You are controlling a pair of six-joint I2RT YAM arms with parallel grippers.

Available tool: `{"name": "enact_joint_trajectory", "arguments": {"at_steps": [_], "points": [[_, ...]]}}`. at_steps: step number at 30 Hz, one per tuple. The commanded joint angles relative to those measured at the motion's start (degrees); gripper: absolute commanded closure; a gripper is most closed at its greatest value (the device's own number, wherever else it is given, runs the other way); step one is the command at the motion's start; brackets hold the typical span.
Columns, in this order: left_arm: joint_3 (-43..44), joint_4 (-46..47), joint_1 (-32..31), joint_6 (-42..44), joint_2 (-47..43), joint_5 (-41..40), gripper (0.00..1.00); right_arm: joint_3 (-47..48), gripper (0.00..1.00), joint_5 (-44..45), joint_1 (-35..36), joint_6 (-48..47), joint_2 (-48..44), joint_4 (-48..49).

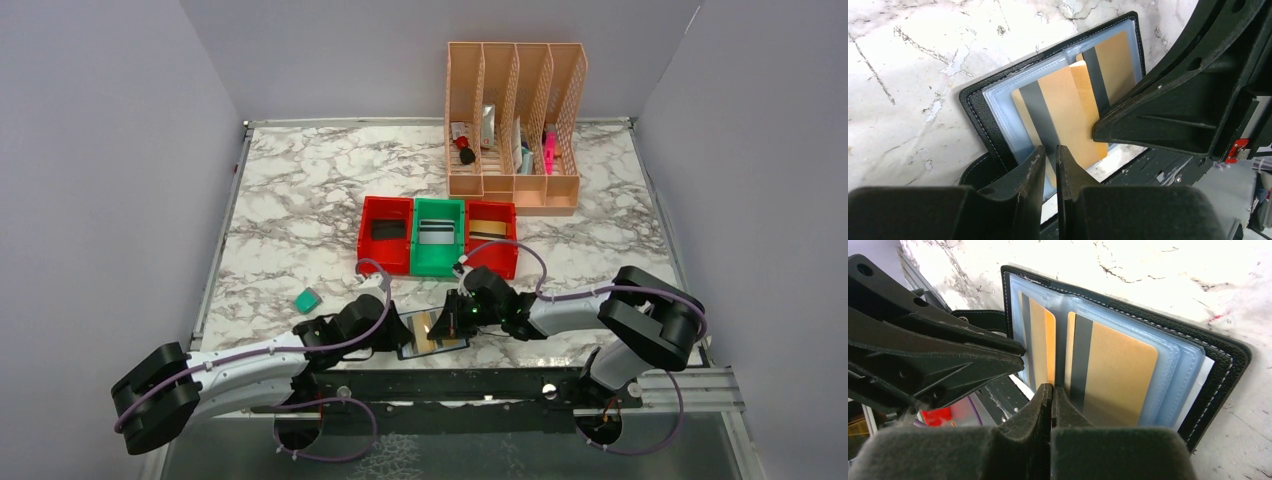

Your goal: Take the credit cards out of the card holder

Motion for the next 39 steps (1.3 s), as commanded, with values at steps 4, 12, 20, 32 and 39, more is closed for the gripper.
{"name": "enact_joint_trajectory", "arguments": {"at_steps": [4,12,20,32,39], "points": [[-1.5,-3.9,-0.2,-2.4,0.2,-3.1,0.84,-0.7,0.95,0.9,-0.2,0.5,-0.1,0.0],[-1.4,-6.0,-0.2,-2.2,0.5,-4.1,0.85,-0.1,0.94,2.7,-0.4,-0.2,-2.5,-3.1],[-1.9,-5.8,-0.2,-1.8,1.4,-4.3,0.85,-1.1,0.94,4.3,-1.0,-1.0,-4.9,-5.7],[-3.0,-1.9,-0.2,0.3,-0.8,-1.4,0.86,-4.9,0.76,2.5,-1.1,2.6,-3.9,6.1],[-2.6,-1.6,-0.2,1.2,0.2,-0.1,0.86,-4.1,0.75,1.9,-1.1,5.0,1.0,10.1]]}}
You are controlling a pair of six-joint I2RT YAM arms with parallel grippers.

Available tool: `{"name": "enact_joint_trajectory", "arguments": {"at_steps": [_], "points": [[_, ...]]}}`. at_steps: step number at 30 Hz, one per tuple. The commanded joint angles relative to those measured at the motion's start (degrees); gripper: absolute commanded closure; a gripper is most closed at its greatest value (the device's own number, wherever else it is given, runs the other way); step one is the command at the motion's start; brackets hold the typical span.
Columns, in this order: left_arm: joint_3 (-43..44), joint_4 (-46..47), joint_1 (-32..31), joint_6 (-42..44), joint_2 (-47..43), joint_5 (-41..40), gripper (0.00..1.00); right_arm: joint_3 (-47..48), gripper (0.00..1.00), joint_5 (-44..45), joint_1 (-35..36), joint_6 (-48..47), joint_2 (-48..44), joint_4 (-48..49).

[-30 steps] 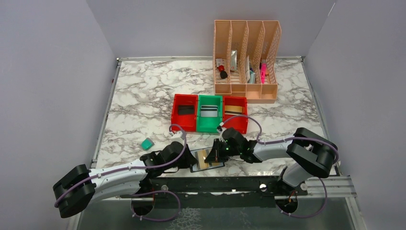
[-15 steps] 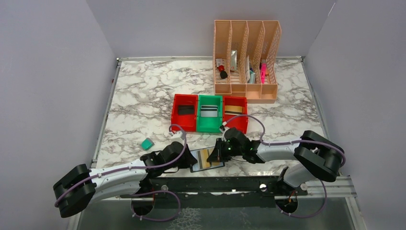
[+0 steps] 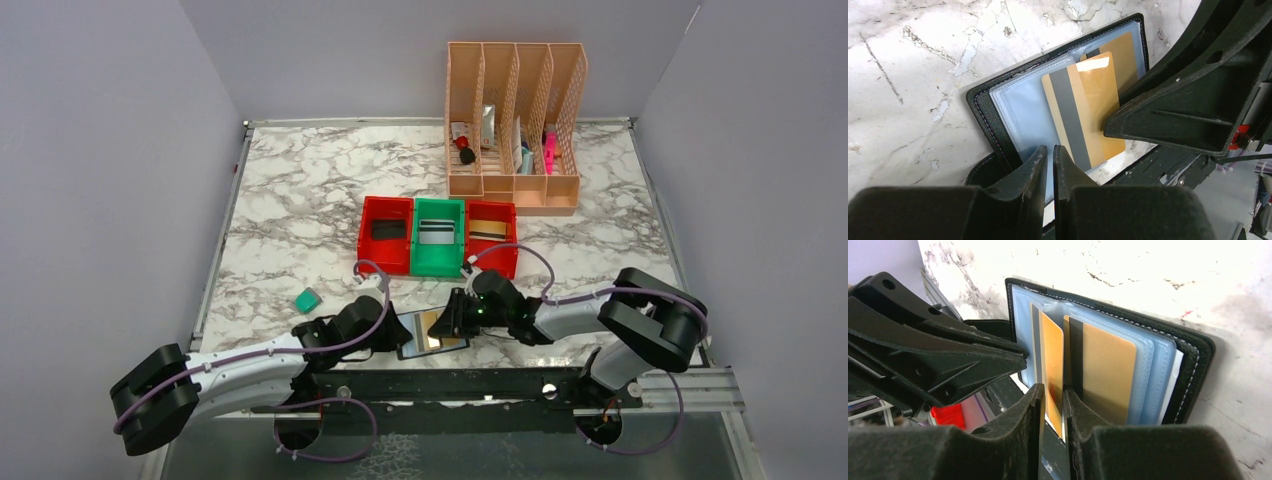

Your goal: Take the credit cards out of the card holder

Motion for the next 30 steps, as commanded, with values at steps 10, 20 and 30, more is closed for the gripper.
{"name": "enact_joint_trajectory", "arguments": {"at_steps": [10,20,30], "points": [[0.6,-2.9,-0.2,3.0,2.1,1.9,0.86,-2.1,0.96,0.3,-0.5,2.6,1.5,5.1],[0.6,-4.0,-0.2,3.0,0.7,1.3,0.86,-3.2,0.99,0.8,-2.0,0.2,-4.7,-0.3],[2.9,-9.2,-0.2,3.6,-2.3,-1.3,0.81,-2.6,0.99,0.8,-2.9,-3.9,-12.1,-7.4]]}}
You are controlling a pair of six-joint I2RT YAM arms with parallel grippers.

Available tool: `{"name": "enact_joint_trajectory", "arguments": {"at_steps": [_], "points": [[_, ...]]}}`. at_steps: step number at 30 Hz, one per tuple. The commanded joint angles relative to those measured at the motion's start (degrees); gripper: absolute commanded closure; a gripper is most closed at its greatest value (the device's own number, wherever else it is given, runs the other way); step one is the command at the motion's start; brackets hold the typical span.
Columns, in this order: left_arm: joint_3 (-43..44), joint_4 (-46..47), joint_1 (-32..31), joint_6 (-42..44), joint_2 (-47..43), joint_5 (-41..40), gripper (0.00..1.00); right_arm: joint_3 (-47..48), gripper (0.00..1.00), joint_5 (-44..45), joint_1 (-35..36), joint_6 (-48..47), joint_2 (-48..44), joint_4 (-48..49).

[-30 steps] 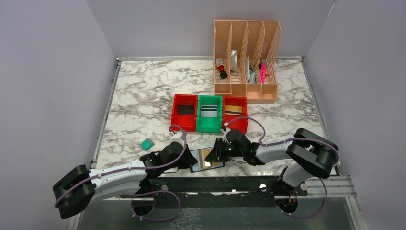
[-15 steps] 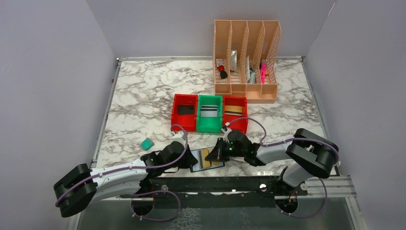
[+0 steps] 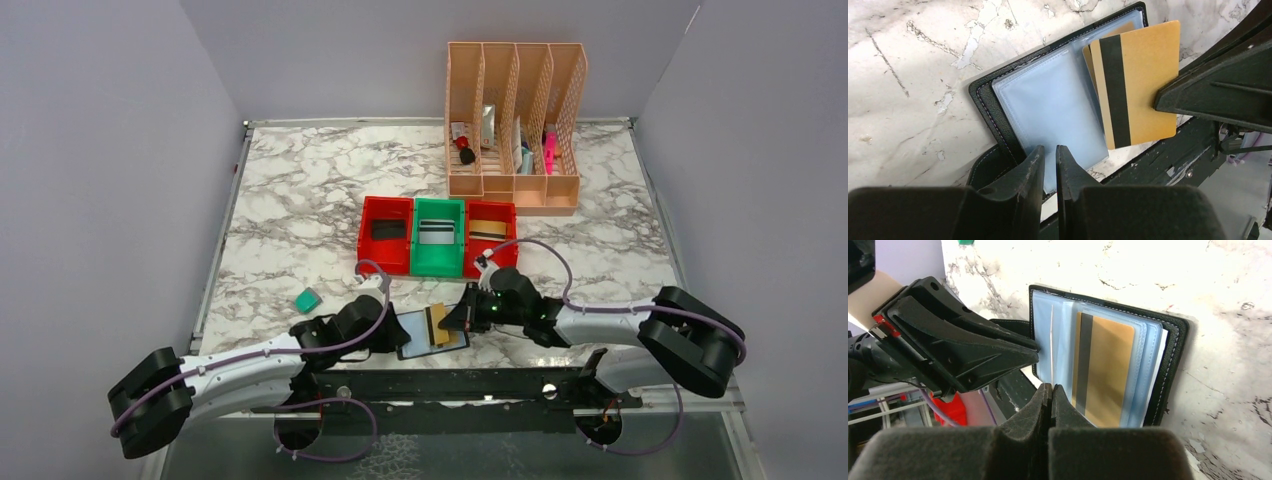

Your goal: Take the credit cards out of the card holder

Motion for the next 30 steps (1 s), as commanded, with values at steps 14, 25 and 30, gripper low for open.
{"name": "enact_joint_trajectory", "arguments": {"at_steps": [14,25,30], "points": [[10.9,-12.1,-0.3,7.2,-0.7,-4.0,0.64,1.5,0.99,9.5,-0.4,-12.0,-14.6,-14.4],[20.0,-15.8,11.2,19.4,2.8,1.2,0.18,1.3,0.99,25.9,-0.4,-24.9,-31.4,-21.6],[25.9,-21.3,14.7,22.2,2.1,-1.6,0.14,1.5,0.99,34.5,-0.4,-34.5,-37.1,-22.1]]}}
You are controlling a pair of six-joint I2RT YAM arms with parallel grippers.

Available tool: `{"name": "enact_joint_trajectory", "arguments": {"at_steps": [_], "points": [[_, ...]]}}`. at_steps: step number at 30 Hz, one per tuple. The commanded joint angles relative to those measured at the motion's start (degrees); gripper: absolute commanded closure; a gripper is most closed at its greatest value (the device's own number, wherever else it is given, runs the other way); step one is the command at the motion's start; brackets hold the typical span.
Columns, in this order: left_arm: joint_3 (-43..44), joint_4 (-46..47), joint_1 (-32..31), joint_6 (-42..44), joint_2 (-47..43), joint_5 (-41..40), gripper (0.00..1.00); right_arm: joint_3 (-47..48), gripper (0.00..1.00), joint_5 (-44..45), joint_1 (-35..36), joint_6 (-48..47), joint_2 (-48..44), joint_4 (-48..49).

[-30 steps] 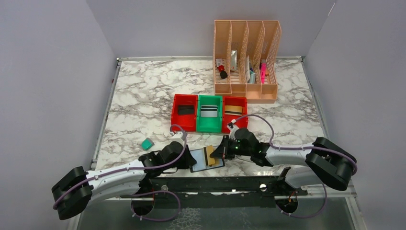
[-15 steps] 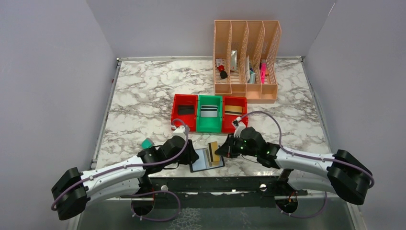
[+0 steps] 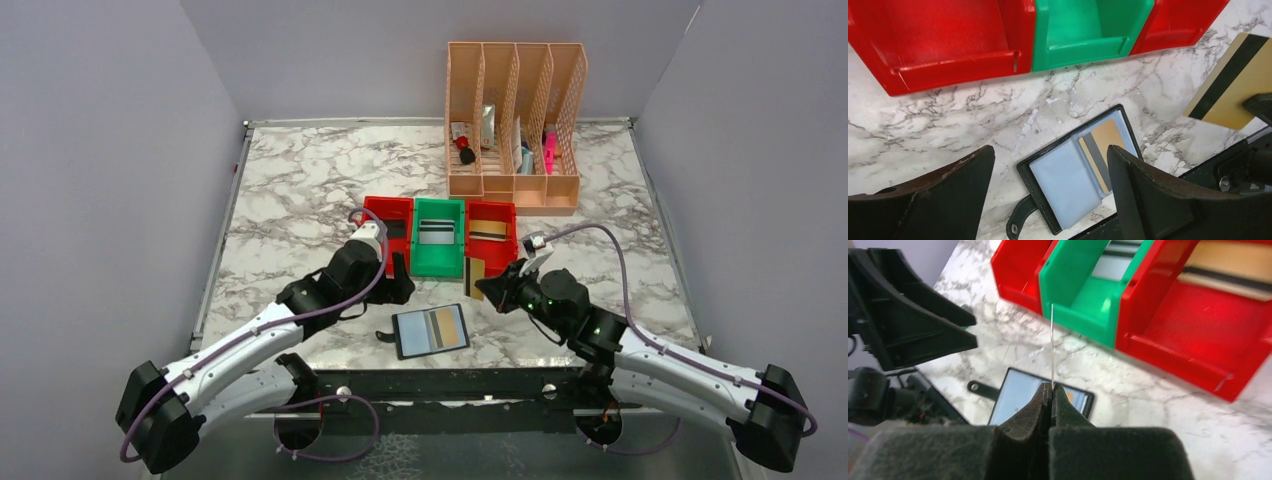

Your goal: Take the credit cards out of the card holder

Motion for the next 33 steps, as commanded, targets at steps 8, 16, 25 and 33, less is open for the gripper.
{"name": "enact_joint_trajectory", "arguments": {"at_steps": [8,16,25,33], "points": [[9.5,-14.3,4.9,10.2,-4.4,-13.4,0.09,6.0,0.99,24.5,-0.5,-23.5,-1.5,-2.9],[7.5,-15.3,5.6,9.5,-5.9,-18.1,0.06,10.5,0.99,17.6,-11.6,-29.8,5.9,0.2],[7.8,-15.2,5.8,9.2,-3.2,-17.5,0.01,12.7,0.99,8.1,-14.3,-47.2,16.7,8.0],[8.4,-15.3,6.4,10.0,-1.0,-16.8,0.01,16.5,0.99,10.2,-14.4,-60.8,25.4,8.8]]}}
